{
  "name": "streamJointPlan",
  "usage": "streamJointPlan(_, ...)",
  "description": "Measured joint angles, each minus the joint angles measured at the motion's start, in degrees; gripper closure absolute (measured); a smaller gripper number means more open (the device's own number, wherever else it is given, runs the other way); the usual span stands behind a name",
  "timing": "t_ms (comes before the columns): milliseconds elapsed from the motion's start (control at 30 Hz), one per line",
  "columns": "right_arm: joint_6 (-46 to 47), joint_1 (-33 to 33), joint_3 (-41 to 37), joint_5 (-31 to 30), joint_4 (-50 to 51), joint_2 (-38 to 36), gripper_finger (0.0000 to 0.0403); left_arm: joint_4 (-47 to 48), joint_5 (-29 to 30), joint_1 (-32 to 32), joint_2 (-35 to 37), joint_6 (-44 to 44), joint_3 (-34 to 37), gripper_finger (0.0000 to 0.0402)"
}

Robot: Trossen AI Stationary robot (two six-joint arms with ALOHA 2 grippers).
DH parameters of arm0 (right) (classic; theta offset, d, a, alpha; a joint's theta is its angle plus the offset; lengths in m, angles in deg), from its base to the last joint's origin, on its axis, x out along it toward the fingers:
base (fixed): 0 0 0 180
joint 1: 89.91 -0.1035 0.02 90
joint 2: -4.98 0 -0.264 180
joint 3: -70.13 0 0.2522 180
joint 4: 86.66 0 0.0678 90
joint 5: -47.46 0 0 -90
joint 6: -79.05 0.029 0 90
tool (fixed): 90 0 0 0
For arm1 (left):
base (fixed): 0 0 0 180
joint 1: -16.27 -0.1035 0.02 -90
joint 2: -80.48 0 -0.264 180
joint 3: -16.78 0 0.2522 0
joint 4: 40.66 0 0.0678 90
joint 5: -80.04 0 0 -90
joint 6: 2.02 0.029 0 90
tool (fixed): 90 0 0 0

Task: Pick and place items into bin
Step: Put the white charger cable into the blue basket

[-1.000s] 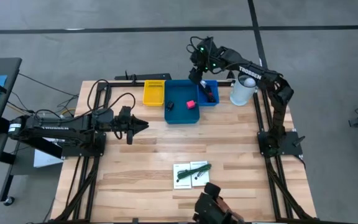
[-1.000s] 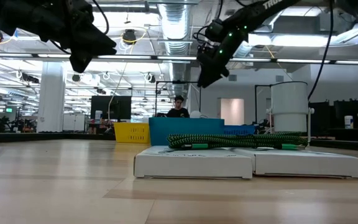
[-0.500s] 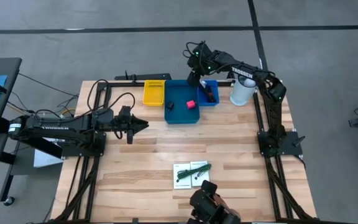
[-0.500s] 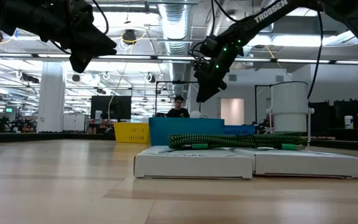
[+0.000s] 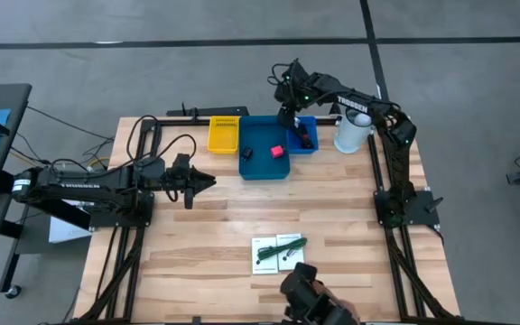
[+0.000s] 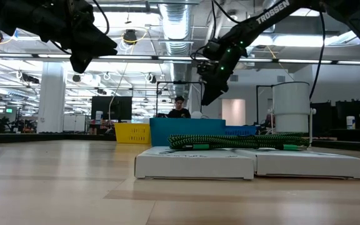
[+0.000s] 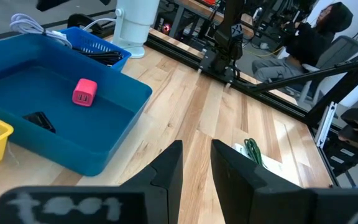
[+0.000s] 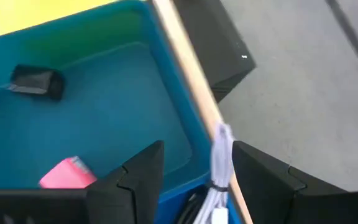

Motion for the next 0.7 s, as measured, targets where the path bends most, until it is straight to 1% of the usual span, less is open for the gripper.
streamJointPlan(133,-3.86,0.54,-0.02,2.85,0.44,-0.02,0.0221,0.01,0.00,0.00,0.00,0.00,0.00,0.0331)
streamJointPlan(233,-5.20,0.96,-0.02,3.78,-0.12,-0.04,0.0224,0.01,0.00,0.00,0.02,-0.02,0.00,0.0331)
streamJointPlan(400,-6.71,1.63,-0.02,4.34,-0.39,-0.04,0.0227,0.01,0.00,0.00,0.02,0.00,0.00,0.0331)
streamJointPlan(700,-6.71,2.33,-0.37,4.34,-3.60,-0.08,0.0227,0.01,0.00,0.00,0.00,0.00,0.00,0.0331)
